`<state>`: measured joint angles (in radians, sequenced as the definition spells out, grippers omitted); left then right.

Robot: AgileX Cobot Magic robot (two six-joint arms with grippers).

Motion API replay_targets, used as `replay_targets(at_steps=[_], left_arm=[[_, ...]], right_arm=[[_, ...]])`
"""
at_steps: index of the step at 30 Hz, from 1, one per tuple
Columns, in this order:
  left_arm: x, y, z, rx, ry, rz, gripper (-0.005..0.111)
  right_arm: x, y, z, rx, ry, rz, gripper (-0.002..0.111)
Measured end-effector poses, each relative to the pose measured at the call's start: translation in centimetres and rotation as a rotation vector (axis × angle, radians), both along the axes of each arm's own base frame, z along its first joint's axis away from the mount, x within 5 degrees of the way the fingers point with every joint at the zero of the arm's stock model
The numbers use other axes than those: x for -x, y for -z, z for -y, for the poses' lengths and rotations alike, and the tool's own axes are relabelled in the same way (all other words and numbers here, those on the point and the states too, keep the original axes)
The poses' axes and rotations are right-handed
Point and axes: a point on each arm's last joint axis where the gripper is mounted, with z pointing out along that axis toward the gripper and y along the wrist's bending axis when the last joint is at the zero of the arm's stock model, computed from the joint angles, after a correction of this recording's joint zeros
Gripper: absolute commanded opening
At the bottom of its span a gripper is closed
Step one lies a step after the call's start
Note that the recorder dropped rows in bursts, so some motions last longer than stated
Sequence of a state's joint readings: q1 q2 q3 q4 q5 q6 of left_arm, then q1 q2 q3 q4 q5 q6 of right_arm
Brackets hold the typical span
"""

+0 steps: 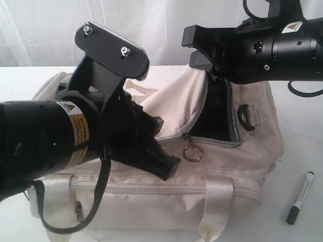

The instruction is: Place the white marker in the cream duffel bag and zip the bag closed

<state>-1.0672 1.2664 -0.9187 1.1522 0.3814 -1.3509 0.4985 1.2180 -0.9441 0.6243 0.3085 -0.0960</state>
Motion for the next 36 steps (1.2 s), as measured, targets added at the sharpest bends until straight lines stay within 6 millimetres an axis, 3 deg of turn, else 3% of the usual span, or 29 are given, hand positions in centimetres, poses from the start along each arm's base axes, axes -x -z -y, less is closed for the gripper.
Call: replay_targets(at_steps=[3,8,14,20,36], left_arm=[[1.0,1.5,0.5,-0.014,0.108,-0.100,0.032],[1.6,3.0,0.8,-0.001,0.183,-0.132,0.033],[1.3,3.9,1.5,-0.045,0.223,-0.112,0.055],[0.5,5.2,2.1,-0.071,0.231,-0.125,0.055],[-3.1,4.2,1.0,0.088,0.244,-0.078,0.055]], right_arm=[[-0.1,-0.1,0.0,-0.002,0.005,0.009,0.000],[-0.1,-0.1,0.0,-0.002,0.006,0.010,0.000],[-0.1,-0.1,0.0,-0.002,0.006,0.010,0.000],[-0.1,-0.1,0.0,-0.004,0.007,0.009,0.000],[-0.2,-0.1,0.1,-0.006,0.016,0.016,0.000]])
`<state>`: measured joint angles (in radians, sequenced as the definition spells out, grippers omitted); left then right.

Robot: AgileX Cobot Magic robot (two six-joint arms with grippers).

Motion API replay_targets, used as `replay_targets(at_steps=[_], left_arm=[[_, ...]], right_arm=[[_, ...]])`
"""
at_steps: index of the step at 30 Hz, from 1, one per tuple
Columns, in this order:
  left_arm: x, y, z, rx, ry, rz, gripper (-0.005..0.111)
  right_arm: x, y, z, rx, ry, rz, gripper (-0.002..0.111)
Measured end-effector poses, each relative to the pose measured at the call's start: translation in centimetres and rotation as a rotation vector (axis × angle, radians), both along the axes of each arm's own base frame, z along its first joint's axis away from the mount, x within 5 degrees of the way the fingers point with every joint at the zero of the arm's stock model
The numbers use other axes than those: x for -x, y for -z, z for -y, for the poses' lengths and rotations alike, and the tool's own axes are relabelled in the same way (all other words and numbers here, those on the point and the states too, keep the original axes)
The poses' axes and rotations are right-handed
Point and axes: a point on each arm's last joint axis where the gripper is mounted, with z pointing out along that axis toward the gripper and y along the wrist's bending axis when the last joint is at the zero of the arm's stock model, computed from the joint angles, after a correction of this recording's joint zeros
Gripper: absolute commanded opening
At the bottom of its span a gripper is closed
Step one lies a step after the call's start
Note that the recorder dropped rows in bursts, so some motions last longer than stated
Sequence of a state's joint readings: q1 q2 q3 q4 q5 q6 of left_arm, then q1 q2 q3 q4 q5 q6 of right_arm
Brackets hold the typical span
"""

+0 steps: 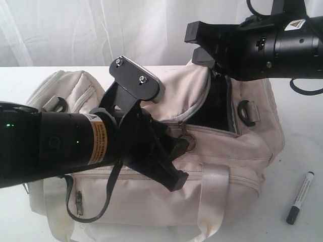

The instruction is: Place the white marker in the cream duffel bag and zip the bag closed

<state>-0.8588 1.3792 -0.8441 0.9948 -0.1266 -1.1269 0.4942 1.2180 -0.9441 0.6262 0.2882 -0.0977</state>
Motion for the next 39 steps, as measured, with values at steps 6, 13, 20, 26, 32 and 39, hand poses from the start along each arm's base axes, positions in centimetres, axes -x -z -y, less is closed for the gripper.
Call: replay_targets(at_steps=[6,13,20,26,32,39], left_arm=[[-0.2,0.5,0.8,0.036,0.050,-0.012,0.055],[-0.5,2.4,2.1,0.045,0.101,-0.057,0.053],[-0.7,2.6,2.4,0.075,0.094,-0.075,0.045],[-0.8,2.5,2.3,0.098,0.071,-0.078,0.028],[-0.8,2.5,2.3,0.098,0.071,-0.071,0.002],[-0.7,2.1,1.3,0.042,0.006,-0.092,0.000]], right_arm=[[0.0,0.0,0.0,-0.001,0.001,0.002,0.000],[0.0,0.0,0.0,0.000,-0.001,-0.001,0.000],[0.0,0.0,0.0,0.000,-0.001,-0.001,0.000],[0.0,0.0,0.0,0.008,-0.005,0.005,0.000],[0.0,0.0,0.0,0.013,-0.008,0.009,0.000],[0.0,0.0,0.0,0.014,-0.008,0.011,0.000]])
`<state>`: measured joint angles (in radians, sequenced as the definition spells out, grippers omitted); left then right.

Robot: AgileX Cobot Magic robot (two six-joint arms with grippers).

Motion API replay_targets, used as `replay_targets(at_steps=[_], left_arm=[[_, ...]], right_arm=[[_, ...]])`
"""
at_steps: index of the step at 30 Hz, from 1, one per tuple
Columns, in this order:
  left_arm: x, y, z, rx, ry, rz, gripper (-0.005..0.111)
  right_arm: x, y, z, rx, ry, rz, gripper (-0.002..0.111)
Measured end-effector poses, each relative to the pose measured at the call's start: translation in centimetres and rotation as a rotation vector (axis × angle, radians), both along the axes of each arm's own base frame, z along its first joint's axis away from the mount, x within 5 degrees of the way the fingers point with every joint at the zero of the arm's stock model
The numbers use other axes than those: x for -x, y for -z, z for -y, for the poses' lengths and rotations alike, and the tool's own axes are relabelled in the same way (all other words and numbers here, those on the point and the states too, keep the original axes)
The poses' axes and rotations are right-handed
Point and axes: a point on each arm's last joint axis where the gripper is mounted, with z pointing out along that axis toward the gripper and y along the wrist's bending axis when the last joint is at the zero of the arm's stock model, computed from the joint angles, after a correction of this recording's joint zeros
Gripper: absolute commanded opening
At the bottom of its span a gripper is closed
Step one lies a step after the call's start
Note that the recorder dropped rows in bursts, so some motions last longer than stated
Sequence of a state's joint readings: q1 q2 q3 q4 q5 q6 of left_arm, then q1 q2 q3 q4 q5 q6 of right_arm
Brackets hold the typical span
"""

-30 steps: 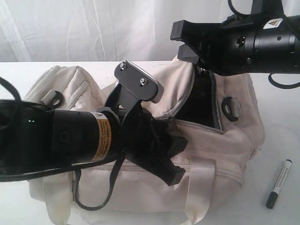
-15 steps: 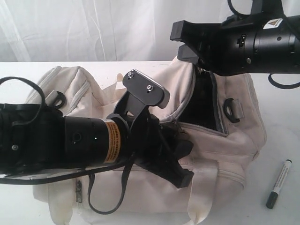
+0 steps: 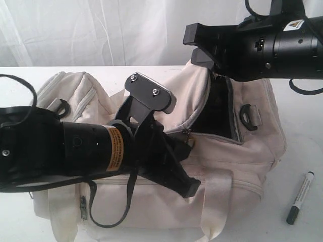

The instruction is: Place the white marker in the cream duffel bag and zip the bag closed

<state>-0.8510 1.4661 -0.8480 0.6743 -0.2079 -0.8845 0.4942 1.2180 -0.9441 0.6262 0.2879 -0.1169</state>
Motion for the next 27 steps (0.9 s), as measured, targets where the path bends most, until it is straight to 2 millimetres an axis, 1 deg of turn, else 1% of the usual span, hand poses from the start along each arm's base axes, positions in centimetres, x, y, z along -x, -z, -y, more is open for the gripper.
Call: replay_targets(at_steps=[4,8,15,22,27], left_arm=[[0.4,-1.1,-1.3,-0.039,-0.055,0.001,0.000],[1.4,-2.5,-2.9,-0.038,-0.088,0.017,0.000],[3.2,-3.7,-5.5,-0.023,-0.136,0.026,0.000],[4.3,-4.4,-6.8,0.017,-0.155,0.026,0.000],[4.4,-4.7,-6.9,0.034,-0.159,0.026,0.000]], right_arm=[[0.0,0.0,0.0,-0.001,0.003,0.006,0.000],[-0.1,-0.1,0.0,0.012,0.000,0.024,0.000],[-0.1,-0.1,0.0,0.013,-0.001,0.026,0.000],[-0.2,0.0,0.2,0.081,-0.012,0.068,0.000],[-0.7,0.2,1.2,0.107,0.012,0.050,0.000]])
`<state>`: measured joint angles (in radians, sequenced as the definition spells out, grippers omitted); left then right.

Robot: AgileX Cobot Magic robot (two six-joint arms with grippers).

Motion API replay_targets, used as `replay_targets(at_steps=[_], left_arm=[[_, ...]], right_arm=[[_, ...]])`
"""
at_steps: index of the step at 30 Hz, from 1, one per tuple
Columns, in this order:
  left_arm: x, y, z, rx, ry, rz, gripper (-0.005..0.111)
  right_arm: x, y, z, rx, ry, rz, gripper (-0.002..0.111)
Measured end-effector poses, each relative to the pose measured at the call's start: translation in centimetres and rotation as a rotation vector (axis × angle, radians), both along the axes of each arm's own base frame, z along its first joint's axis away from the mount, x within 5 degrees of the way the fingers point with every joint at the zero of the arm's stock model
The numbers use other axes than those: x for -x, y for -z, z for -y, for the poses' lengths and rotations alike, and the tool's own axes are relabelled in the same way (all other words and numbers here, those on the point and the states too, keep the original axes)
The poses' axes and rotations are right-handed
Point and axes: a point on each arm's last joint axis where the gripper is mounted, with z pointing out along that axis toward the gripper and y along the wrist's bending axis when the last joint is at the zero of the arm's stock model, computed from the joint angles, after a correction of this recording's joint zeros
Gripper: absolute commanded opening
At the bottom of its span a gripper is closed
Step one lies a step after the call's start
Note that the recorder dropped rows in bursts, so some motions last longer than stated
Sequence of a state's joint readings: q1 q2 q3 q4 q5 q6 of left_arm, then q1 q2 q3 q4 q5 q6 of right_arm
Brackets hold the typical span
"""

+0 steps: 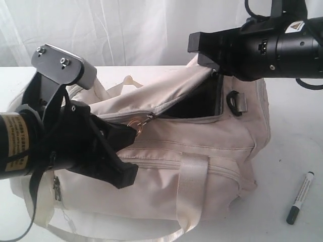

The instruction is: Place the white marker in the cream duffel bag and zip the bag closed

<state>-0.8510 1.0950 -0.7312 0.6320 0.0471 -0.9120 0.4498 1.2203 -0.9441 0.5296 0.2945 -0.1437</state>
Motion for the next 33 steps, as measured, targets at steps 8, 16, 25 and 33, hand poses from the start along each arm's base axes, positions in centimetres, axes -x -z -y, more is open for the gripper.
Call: replay_targets(at_steps=[8,16,25,33], left_arm=[[0.2,-0.6,0.0,0.036,0.016,0.025,0.000],[0.2,-0.6,-0.1,0.032,0.013,0.022,0.000],[0.2,-0.2,-0.4,-0.002,-0.012,-0.001,0.000],[0.3,0.3,-0.9,-0.046,-0.045,-0.033,0.000]], right_arm=[[-0.3,0.9,1.8,0.062,0.012,-0.095,0.000],[-0.2,1.1,2.0,0.168,-0.044,-0.055,0.000],[0.2,1.0,2.6,0.449,-0.233,0.096,0.032],[0.4,-0.6,3.7,0.673,-0.285,0.329,0.058]])
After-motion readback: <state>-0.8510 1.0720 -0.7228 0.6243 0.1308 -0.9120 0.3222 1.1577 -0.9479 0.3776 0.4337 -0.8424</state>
